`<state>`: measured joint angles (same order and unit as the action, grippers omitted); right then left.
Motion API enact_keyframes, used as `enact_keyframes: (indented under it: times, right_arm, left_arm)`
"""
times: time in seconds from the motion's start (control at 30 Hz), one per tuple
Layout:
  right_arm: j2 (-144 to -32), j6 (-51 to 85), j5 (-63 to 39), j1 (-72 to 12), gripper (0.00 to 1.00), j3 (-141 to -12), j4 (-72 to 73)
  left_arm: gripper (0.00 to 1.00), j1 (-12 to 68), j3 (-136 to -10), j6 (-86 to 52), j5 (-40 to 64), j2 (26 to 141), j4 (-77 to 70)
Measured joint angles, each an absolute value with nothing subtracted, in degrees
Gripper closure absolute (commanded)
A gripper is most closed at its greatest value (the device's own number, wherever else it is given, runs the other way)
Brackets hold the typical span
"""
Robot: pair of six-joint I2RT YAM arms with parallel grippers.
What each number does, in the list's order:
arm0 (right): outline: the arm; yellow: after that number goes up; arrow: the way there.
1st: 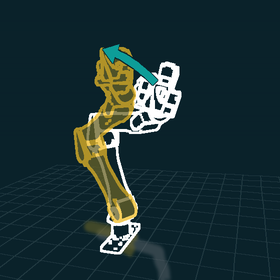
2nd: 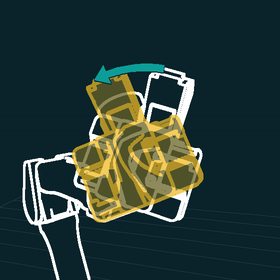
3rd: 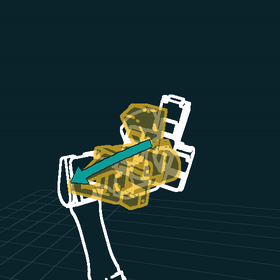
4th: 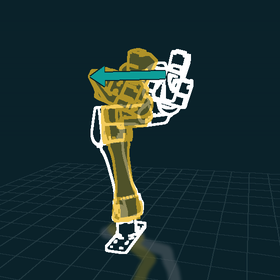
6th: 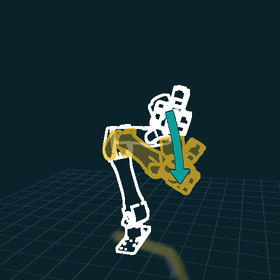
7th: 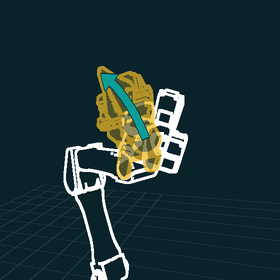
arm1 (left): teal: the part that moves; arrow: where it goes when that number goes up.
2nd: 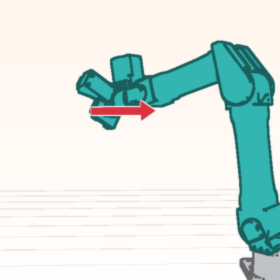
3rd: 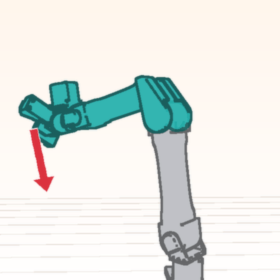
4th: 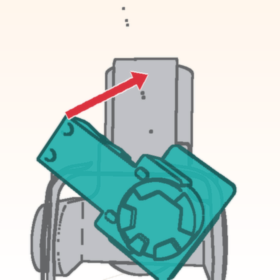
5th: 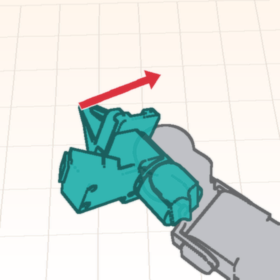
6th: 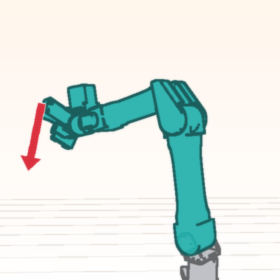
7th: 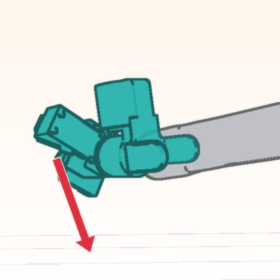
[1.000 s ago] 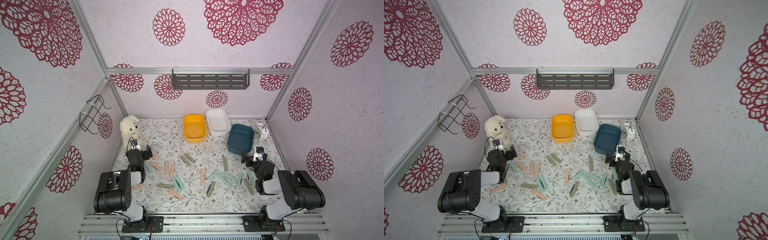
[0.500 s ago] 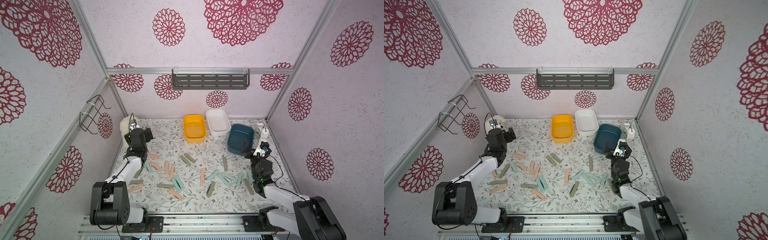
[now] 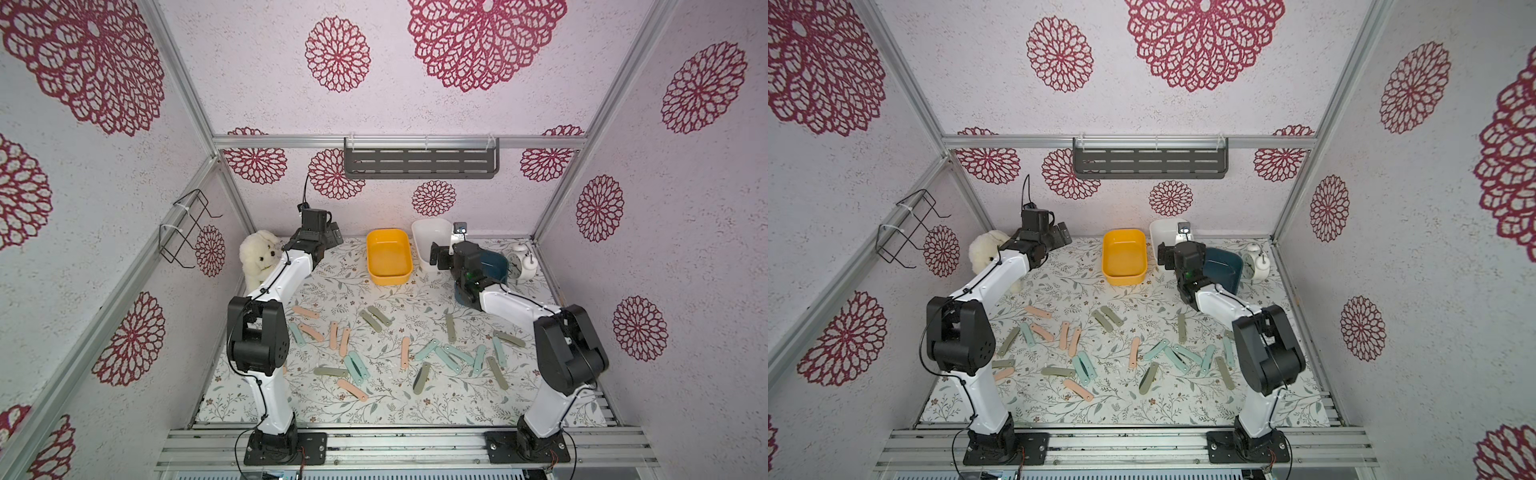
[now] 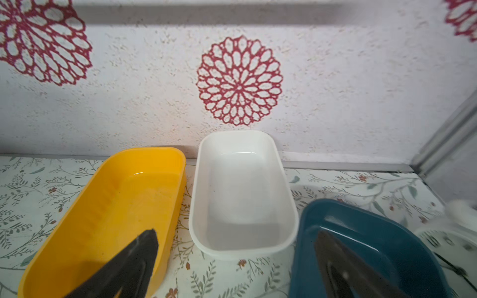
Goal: Place the fruit knives into the storage box by color
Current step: Adjust the storage box at the center of the board.
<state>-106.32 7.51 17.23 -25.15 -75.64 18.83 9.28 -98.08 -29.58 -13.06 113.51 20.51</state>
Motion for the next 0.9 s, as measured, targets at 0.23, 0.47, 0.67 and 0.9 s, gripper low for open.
enact_keyframes:
  times: [0.23, 0.47, 0.67, 0.9]
  right_arm:
    - [-133.23, 5.74, 7.81, -25.12, 0.01, -117.99, -7.49]
    - [-158.95, 4.4, 2.33, -24.49, 0.01, -160.75, -33.71]
    - [-159.28, 4.71, -2.26, -23.4, 0.02, -161.21, -42.09]
    - [-159.57, 6.17, -3.4, -23.49, 0.07, -165.88, -47.31]
  left_arm:
    - [0.03, 9.43, -110.0, -30.24, -5.04, 124.64, 24.97]
    - [0.03, 9.45, -111.39, -32.23, 3.11, 129.4, 26.04]
    - [0.03, 9.45, -109.78, -33.43, 6.9, 130.26, 25.89]
    - [0.03, 9.45, -109.78, -34.24, 9.26, 130.32, 25.8]
